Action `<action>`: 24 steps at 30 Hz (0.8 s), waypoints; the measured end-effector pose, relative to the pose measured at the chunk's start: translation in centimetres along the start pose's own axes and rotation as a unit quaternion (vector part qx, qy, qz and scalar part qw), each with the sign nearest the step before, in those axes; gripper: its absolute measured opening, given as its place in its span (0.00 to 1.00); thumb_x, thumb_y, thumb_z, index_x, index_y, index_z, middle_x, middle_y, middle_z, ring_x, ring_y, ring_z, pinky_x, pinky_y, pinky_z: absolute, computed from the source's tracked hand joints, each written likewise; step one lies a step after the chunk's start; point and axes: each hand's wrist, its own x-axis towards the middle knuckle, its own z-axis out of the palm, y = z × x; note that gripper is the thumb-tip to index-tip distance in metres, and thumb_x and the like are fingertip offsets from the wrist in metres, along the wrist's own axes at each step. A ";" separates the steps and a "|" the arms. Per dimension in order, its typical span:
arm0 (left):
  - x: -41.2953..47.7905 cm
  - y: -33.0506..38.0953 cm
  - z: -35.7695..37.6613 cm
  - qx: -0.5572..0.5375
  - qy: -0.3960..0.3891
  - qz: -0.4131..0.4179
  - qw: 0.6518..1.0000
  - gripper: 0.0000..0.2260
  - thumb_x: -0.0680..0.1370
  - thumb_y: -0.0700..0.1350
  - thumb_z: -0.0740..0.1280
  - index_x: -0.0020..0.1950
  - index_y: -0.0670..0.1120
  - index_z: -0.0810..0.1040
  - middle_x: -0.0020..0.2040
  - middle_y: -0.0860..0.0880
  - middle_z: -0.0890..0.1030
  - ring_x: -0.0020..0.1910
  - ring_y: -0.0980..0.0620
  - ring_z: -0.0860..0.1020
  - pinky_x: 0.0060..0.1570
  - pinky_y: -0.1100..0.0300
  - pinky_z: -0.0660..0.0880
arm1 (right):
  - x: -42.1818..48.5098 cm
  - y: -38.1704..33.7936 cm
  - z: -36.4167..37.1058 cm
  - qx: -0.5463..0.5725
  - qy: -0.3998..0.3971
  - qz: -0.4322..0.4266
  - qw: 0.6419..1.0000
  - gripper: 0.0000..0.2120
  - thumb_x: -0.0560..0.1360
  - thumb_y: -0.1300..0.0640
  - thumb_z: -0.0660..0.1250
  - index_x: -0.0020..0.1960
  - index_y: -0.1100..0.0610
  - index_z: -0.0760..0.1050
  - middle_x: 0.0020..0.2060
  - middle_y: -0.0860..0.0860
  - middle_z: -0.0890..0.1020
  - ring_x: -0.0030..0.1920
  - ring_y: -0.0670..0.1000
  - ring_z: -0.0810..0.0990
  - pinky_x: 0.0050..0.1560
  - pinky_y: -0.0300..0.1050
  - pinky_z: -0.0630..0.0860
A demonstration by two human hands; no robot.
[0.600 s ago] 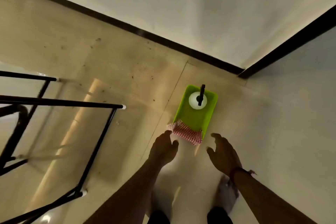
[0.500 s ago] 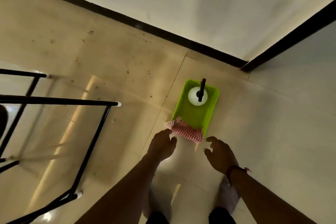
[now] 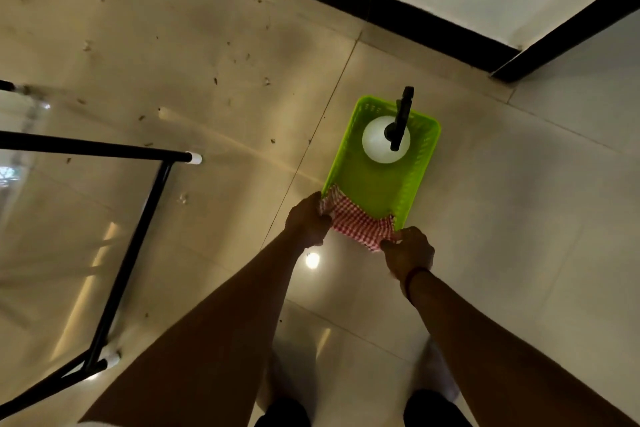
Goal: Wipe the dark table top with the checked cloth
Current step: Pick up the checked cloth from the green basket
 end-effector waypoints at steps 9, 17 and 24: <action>-0.4 -0.6 0.0 0.089 0.146 -0.036 0.985 0.05 0.73 0.39 0.65 0.41 0.37 0.75 0.38 0.40 0.80 0.30 0.48 0.76 0.22 0.62 0.64 | -0.7 -0.2 -0.1 0.031 0.067 0.014 0.997 0.14 0.69 0.59 0.74 0.53 0.62 0.79 0.53 0.61 0.82 0.54 0.63 0.80 0.54 0.52 0.75; -7.5 2.0 -2.3 -0.241 0.112 -0.093 0.960 0.06 0.72 0.41 0.67 0.40 0.39 0.76 0.32 0.43 0.79 0.28 0.49 0.76 0.32 0.58 0.76 | -4.6 0.0 -4.8 0.198 0.003 0.025 0.980 0.18 0.69 0.65 0.73 0.59 0.57 0.78 0.51 0.58 0.84 0.49 0.57 0.82 0.55 0.58 0.79; -16.6 5.9 -4.8 -0.376 0.162 -0.049 0.911 0.06 0.75 0.40 0.67 0.44 0.38 0.74 0.36 0.41 0.76 0.24 0.52 0.72 0.27 0.60 0.69 | -11.4 -2.0 -12.2 0.210 -0.024 -0.128 0.969 0.18 0.73 0.69 0.68 0.58 0.54 0.79 0.52 0.54 0.83 0.48 0.51 0.81 0.46 0.51 0.80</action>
